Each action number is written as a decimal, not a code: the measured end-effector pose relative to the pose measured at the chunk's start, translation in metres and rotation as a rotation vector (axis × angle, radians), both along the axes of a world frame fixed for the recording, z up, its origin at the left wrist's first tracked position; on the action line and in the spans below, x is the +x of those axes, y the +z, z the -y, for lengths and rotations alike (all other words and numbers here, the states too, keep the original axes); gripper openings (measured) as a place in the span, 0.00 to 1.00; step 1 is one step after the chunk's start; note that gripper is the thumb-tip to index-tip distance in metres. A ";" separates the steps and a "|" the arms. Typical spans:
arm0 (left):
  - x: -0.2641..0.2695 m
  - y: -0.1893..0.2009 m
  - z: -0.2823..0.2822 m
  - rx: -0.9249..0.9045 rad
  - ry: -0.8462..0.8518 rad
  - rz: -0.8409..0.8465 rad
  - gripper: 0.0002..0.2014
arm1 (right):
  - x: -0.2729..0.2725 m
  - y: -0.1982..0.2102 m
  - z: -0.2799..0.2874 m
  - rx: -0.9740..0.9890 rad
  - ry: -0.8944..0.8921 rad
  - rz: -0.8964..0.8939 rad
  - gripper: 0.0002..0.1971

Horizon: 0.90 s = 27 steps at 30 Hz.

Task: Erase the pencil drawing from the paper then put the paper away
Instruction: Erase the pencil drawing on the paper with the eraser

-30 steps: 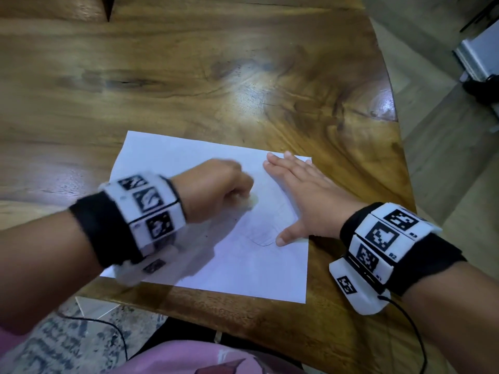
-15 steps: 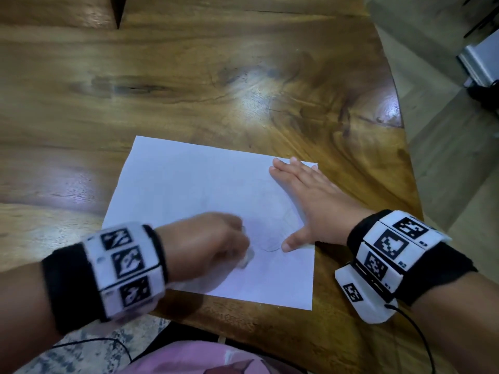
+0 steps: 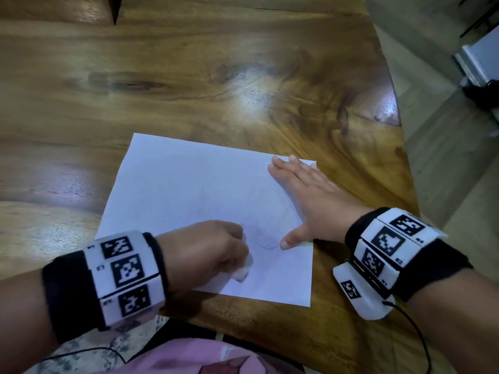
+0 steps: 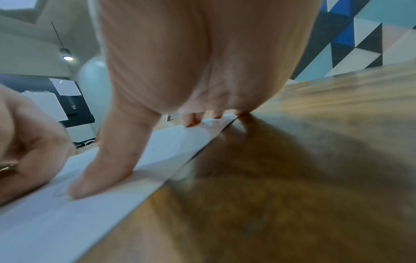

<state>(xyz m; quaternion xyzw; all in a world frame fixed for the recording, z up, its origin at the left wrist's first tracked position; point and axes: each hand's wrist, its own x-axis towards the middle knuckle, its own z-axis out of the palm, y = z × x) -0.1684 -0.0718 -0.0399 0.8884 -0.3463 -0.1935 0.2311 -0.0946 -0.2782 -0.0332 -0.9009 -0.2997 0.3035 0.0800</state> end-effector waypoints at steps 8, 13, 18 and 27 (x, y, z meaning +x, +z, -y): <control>0.005 0.004 0.006 -0.038 0.123 -0.122 0.09 | 0.001 -0.001 0.000 -0.005 0.000 0.000 0.65; 0.012 0.001 -0.012 0.010 0.082 -0.121 0.08 | 0.001 -0.001 0.000 -0.013 0.009 0.005 0.65; 0.048 0.018 -0.004 -0.084 0.390 0.027 0.09 | 0.000 -0.001 0.000 -0.001 0.001 0.000 0.65; 0.004 0.012 -0.014 -0.022 0.097 -0.188 0.06 | 0.000 0.000 0.001 0.014 -0.008 -0.015 0.64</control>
